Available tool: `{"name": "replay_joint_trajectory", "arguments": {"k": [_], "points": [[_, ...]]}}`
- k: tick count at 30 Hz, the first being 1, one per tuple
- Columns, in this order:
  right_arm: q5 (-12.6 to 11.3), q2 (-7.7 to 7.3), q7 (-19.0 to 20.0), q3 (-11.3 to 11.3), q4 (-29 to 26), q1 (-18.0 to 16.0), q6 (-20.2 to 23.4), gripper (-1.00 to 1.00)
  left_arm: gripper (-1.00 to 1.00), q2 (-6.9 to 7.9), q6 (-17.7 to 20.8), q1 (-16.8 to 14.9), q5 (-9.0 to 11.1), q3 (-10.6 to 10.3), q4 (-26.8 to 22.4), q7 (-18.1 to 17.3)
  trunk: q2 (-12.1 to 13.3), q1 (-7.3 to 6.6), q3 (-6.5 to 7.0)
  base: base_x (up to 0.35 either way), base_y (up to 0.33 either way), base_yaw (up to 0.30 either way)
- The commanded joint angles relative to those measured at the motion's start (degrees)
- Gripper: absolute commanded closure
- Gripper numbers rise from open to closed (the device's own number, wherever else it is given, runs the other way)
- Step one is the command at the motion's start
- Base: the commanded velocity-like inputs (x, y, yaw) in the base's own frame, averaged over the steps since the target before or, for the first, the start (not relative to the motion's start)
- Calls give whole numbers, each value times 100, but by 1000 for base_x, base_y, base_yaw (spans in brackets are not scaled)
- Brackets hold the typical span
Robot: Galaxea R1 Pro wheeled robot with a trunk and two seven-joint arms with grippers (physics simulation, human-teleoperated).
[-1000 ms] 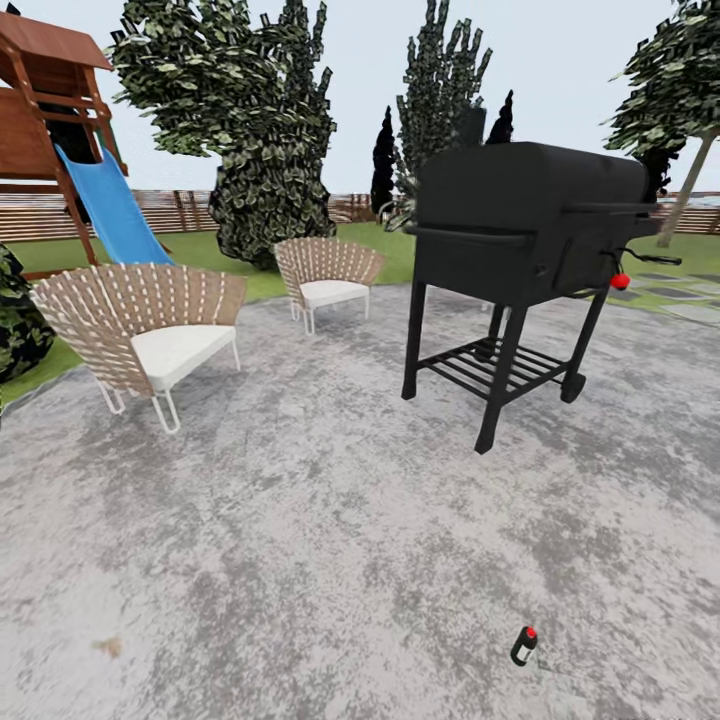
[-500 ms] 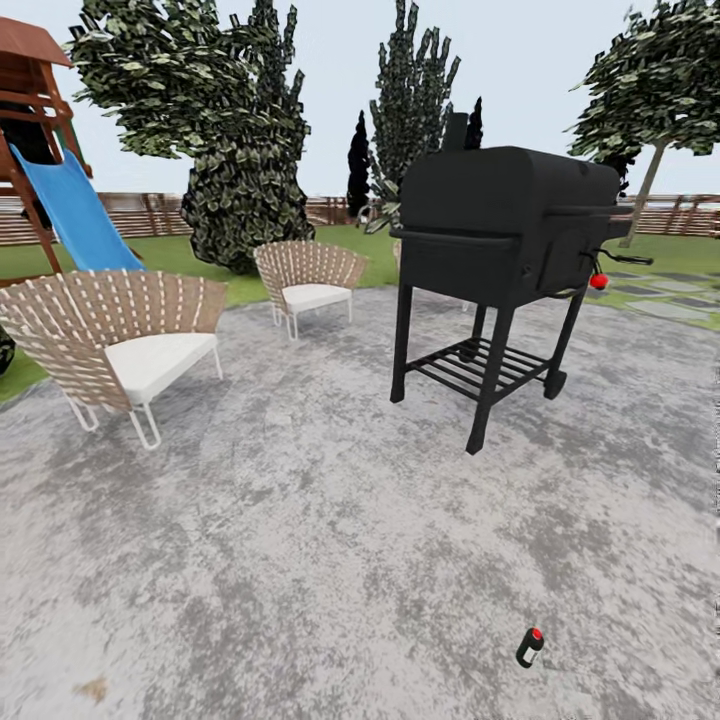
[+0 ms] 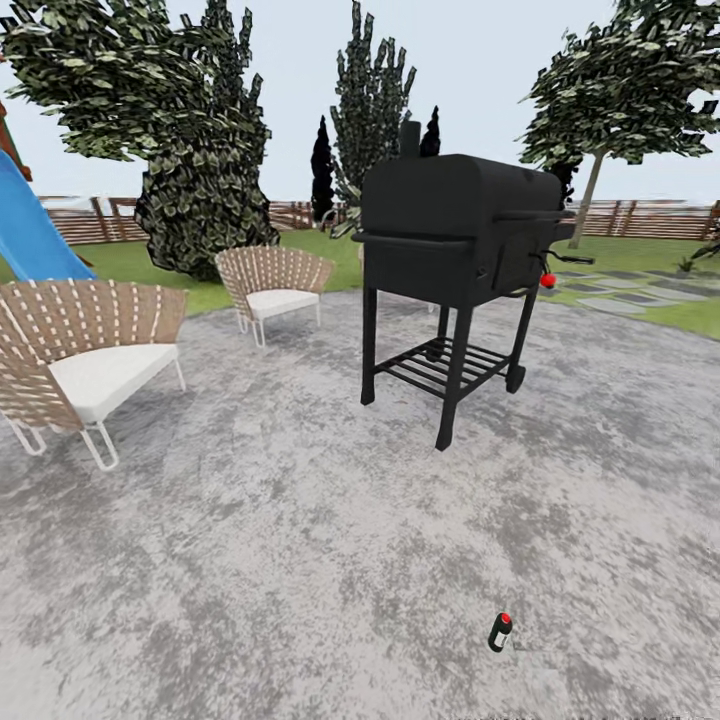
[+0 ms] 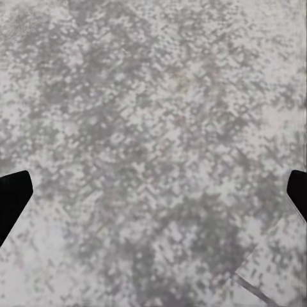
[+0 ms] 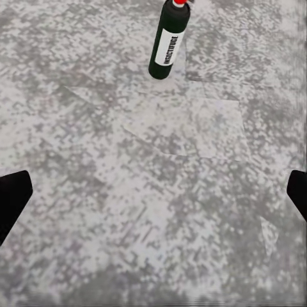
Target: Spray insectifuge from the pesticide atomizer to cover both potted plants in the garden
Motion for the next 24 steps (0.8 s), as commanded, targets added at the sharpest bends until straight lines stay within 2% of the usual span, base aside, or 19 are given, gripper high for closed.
{"name": "replay_joint_trajectory", "arguments": {"k": [1,24], "points": [[18,0,-22,3,5,-4,-14,-100,-100,0,-18,-3,14,9,4,-8,-2,-1,0,0,0,-228],[-26,0,-31,-41,-10,-4,-14,-100,-100,0,-18,-3,12,10,4,-8,-2,-1,52,0,0,-269]]}}
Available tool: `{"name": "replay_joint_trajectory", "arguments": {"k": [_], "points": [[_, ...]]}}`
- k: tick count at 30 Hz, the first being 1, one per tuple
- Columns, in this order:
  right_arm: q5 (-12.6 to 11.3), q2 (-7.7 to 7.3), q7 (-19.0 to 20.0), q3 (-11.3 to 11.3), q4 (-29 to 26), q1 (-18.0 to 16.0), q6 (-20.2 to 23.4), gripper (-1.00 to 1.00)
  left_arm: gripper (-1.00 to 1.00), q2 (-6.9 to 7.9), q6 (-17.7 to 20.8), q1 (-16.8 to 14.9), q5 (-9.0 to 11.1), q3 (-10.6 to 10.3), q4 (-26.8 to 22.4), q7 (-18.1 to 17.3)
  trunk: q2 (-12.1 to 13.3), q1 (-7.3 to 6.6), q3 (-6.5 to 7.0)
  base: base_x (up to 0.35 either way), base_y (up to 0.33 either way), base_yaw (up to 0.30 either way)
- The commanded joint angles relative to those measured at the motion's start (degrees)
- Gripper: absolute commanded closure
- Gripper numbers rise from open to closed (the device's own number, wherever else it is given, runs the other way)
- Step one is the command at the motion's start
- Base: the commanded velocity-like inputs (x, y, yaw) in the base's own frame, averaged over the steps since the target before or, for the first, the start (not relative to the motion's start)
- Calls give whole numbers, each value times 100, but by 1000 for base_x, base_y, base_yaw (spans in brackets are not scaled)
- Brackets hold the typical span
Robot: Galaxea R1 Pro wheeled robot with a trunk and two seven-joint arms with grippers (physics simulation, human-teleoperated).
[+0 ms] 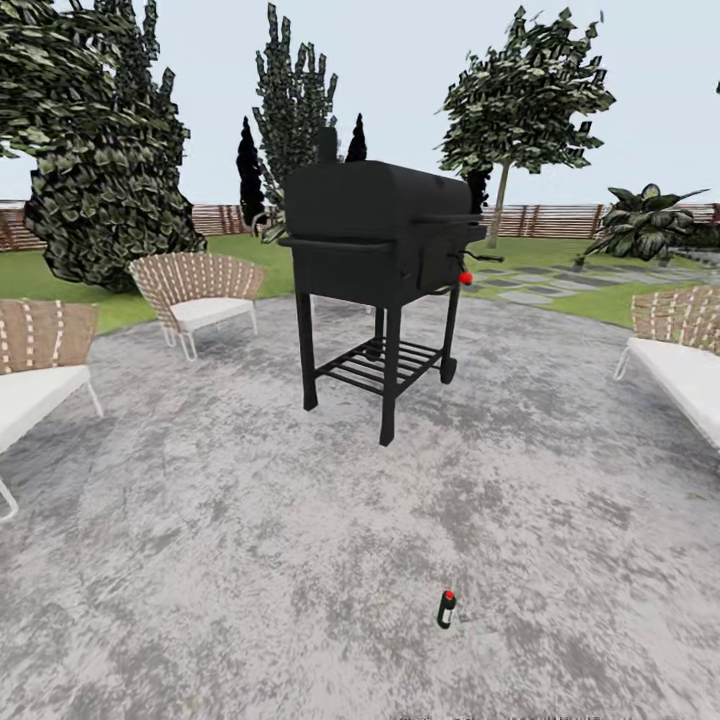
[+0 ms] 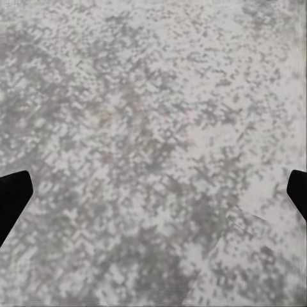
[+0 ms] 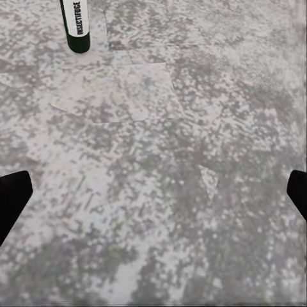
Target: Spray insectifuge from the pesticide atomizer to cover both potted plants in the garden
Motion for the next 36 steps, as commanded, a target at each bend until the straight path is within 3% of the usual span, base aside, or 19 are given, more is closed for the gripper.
{"name": "replay_joint_trajectory", "arguments": {"k": [1,36], "points": [[13,1,-15,-1,6,-5,-16,-100,-100,0,-18,-1,12,9,3,-8,-2,-1,-5,0,0,-300],[19,-17,3,-10,11,-5,-7,-100,-100,0,-18,0,12,8,3,-8,-2,-1,5,0,0,-300]]}}
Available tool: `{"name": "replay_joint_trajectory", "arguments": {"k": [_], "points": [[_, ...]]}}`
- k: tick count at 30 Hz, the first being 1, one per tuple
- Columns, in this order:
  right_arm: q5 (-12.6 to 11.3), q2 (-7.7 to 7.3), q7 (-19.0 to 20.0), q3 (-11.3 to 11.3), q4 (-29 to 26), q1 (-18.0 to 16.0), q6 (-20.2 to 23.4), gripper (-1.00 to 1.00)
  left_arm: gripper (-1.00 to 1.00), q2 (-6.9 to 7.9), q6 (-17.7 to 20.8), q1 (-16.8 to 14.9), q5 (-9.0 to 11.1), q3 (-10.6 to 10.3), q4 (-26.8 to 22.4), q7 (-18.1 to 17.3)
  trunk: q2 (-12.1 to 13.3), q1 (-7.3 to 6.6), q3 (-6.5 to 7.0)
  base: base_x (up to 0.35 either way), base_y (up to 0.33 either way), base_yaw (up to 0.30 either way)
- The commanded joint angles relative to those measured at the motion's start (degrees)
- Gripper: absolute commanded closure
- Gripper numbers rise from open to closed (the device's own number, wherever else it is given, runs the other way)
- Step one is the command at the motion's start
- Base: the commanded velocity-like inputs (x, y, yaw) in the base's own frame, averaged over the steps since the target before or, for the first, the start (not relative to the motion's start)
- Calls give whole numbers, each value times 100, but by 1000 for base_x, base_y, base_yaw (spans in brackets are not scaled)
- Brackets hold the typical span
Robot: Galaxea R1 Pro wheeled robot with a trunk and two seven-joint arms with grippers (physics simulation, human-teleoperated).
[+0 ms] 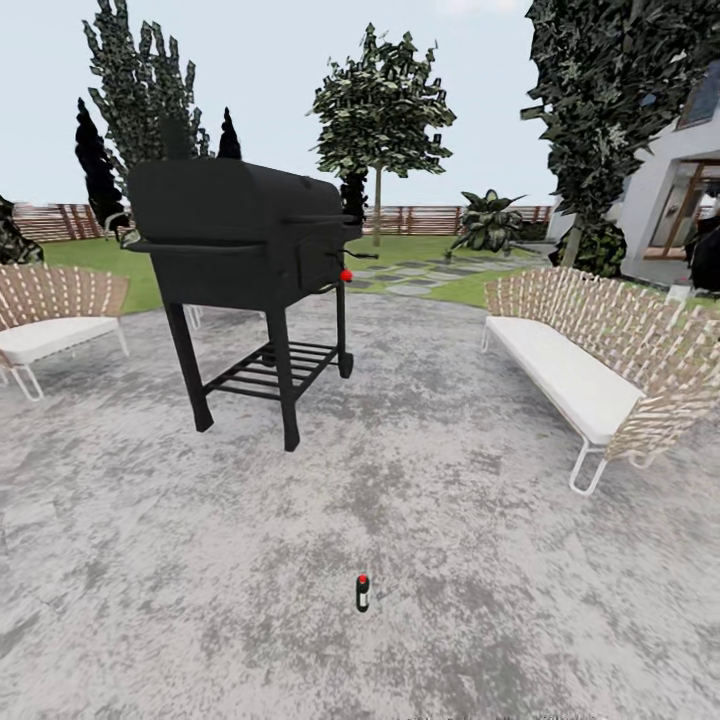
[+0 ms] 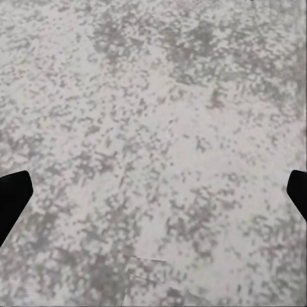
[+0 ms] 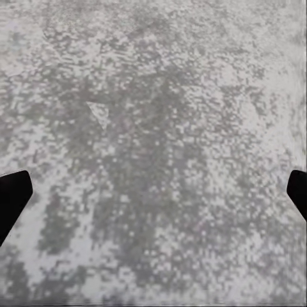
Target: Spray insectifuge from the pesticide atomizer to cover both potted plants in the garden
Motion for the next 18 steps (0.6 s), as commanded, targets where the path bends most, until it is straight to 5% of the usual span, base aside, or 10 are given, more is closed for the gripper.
{"name": "replay_joint_trajectory", "arguments": {"k": [1,18], "points": [[15,1,-14,-2,7,-5,-16,-100,-100,0,-18,-2,12,8,3,-8,-2,-1,-5,0,0,-300],[17,1,-14,-2,7,-5,-16,-100,-100,-3,-18,-2,12,1,3,-8,-2,-1,-5,0,114,-300]]}}
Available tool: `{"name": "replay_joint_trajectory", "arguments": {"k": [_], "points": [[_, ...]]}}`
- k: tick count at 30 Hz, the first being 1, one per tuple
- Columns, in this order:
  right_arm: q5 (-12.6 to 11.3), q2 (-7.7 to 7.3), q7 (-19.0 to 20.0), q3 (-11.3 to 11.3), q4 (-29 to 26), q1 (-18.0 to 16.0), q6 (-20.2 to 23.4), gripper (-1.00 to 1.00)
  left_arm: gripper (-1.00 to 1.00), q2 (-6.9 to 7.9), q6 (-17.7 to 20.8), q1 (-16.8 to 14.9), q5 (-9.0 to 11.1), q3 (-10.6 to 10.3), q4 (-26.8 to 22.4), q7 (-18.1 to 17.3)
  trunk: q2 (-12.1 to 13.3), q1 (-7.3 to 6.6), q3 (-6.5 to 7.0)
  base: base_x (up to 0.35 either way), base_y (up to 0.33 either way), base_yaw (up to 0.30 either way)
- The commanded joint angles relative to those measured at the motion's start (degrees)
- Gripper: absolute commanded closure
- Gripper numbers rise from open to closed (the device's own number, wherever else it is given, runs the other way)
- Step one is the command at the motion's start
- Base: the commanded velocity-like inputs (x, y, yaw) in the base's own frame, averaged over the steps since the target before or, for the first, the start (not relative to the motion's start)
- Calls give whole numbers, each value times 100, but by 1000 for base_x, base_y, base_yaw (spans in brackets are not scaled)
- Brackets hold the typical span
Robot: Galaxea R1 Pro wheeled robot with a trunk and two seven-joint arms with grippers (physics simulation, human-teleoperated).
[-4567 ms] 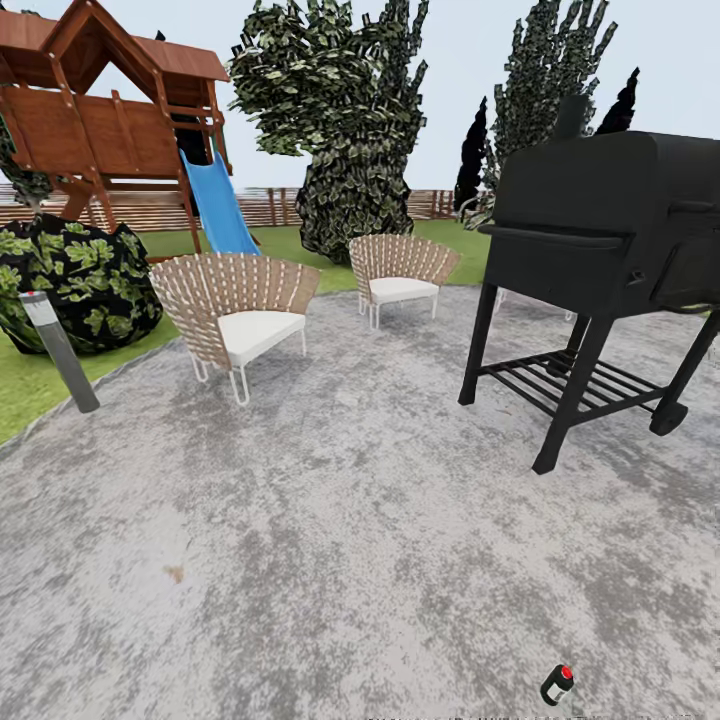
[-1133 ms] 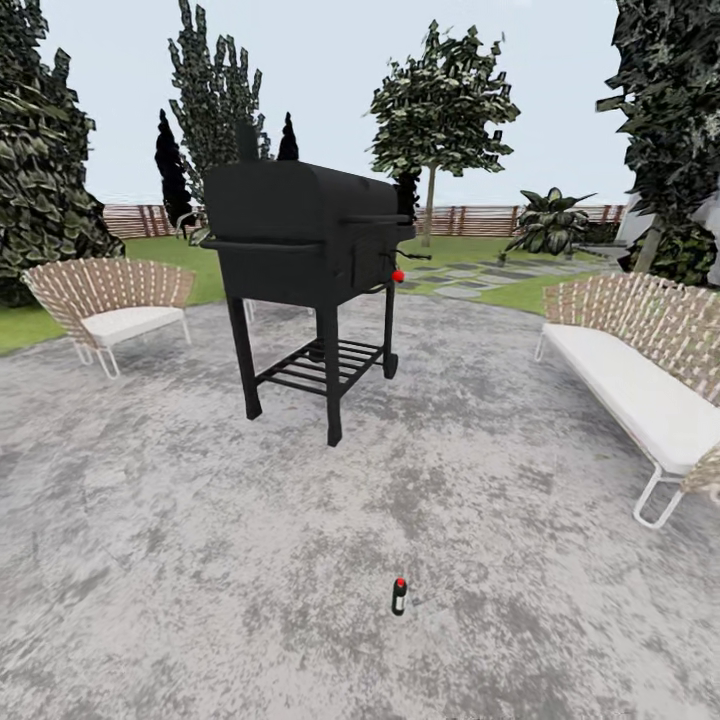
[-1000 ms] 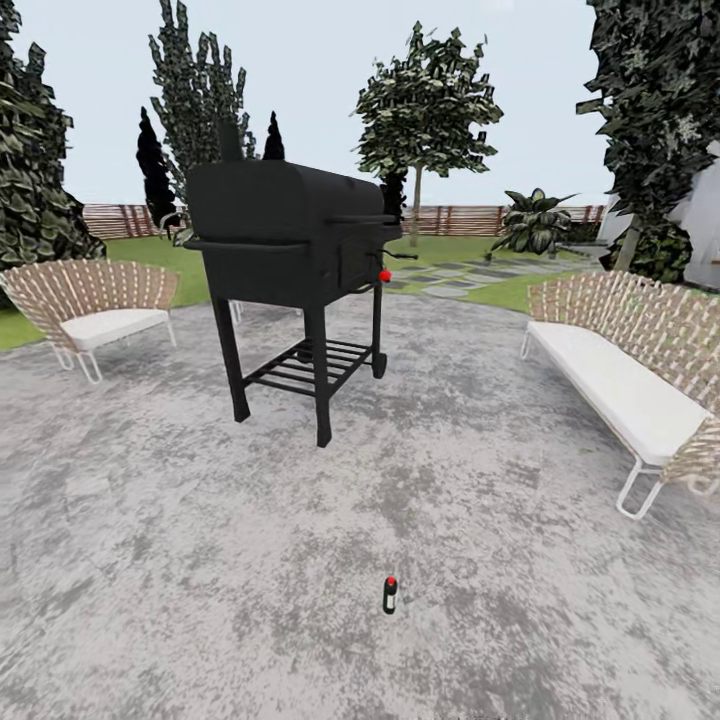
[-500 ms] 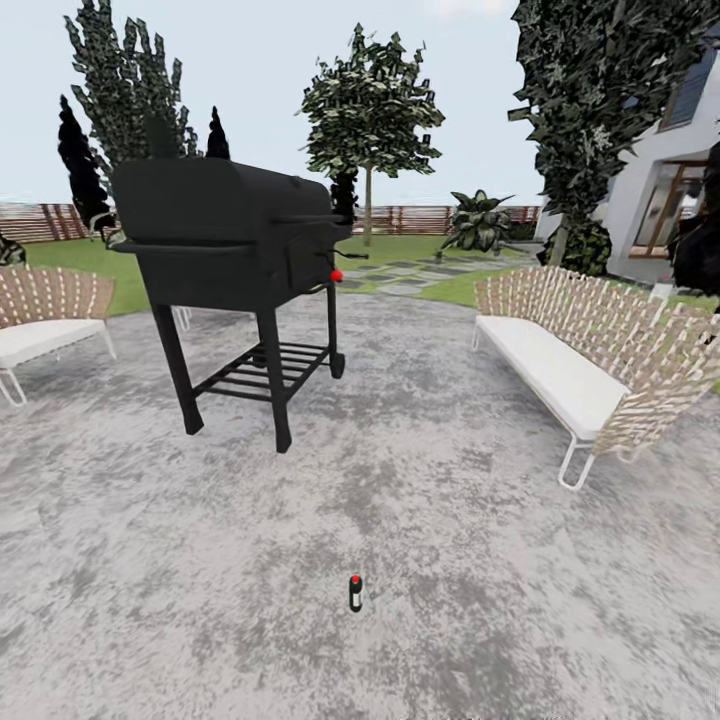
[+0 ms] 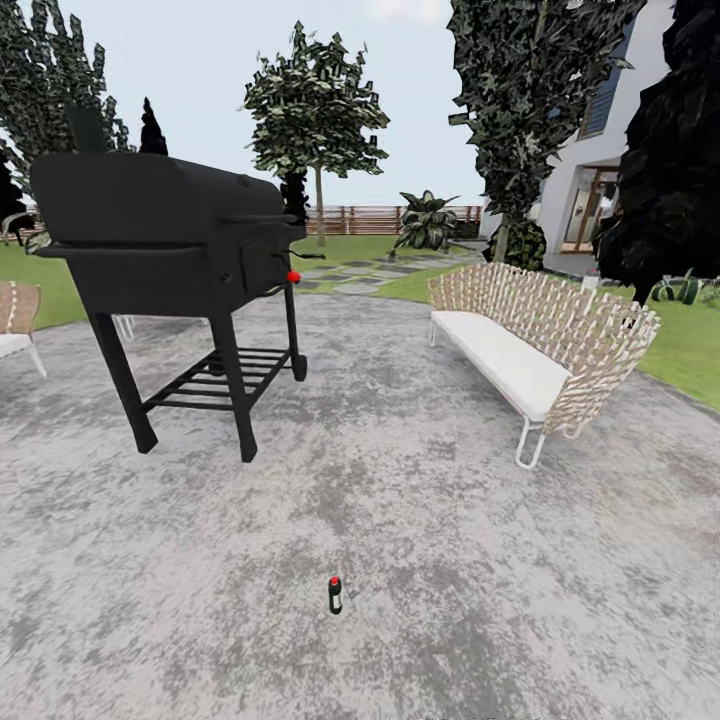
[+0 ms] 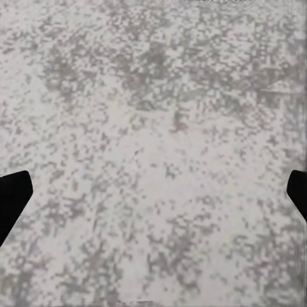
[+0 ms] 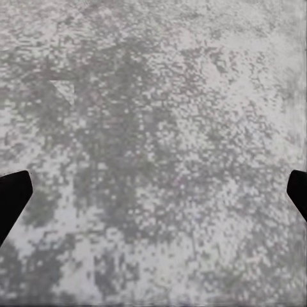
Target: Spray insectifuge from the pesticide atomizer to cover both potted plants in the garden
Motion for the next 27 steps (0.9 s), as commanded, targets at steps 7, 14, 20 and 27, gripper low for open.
{"name": "replay_joint_trajectory", "arguments": {"k": [7,14,20,27], "points": [[14,1,-14,-2,6,-5,-16,-100,-100,-1,-18,-1,12,11,3,-8,-2,-1,-5,0,1,-300],[14,1,-14,5,6,-5,-16,-100,-100,-3,-18,-2,12,9,3,-8,-2,-1,-5,0,2,-300],[14,1,-14,5,6,-5,-16,-100,-100,2,-18,-2,12,11,3,-8,-2,-1,-5,0,197,-300],[14,1,-14,5,6,-5,-16,-100,-100,-2,-18,-1,12,12,3,-8,-2,-1,-5,0,299,-300]]}}
